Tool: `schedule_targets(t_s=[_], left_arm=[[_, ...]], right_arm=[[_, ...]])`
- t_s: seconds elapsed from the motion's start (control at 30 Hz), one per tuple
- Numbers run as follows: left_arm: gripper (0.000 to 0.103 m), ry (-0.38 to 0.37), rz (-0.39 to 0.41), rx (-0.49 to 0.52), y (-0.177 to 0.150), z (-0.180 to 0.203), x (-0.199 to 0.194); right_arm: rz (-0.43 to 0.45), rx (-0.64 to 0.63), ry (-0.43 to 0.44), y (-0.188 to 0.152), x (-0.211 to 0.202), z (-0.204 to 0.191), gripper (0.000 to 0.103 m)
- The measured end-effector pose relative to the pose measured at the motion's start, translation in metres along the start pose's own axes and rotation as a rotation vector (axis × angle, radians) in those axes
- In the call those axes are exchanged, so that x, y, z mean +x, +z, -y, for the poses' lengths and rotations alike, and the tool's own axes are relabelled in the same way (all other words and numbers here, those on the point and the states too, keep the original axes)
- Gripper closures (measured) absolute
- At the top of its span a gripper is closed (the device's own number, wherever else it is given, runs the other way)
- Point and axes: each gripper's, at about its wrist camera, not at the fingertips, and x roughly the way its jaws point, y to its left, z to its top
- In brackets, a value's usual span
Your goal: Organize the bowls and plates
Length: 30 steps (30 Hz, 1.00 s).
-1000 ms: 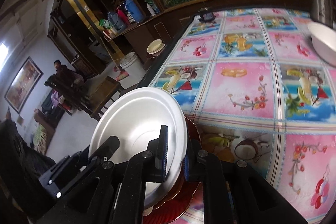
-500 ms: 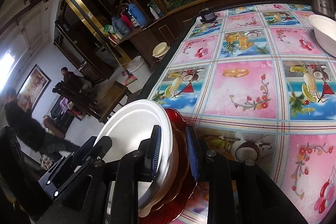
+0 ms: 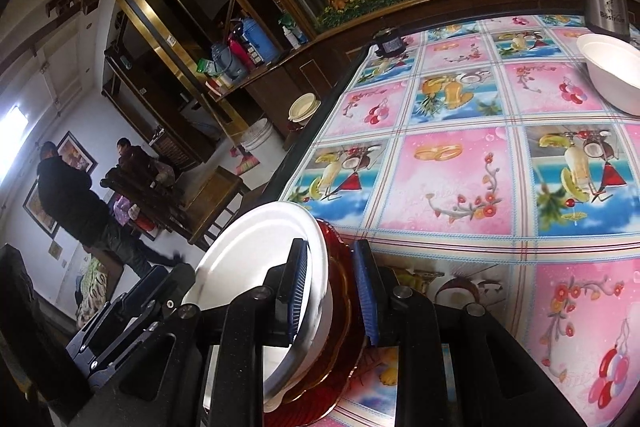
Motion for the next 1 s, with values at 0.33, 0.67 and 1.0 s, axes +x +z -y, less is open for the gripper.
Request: schedule_targets(t_s=[0.33,0.67,1.0], left_arm=[[0.061,0.011,0.013,-0.017,0.0,-0.007,-0.005],[0.061,0.068,0.029,-0.082,0.004,-0.039,-0.009],[0.059,0.074,0.021,-0.111,0.002,-0.046,-0.008]], right_arm=[[0.02,0.033,-0.015,-0.001,-0.009,0.011,0.076],[-0.034,-0.085,0.003,-0.017,0.013,-0.026,0.076],[0.03,-0.106,0.044,-0.017,-0.002,-0.028,0.044]])
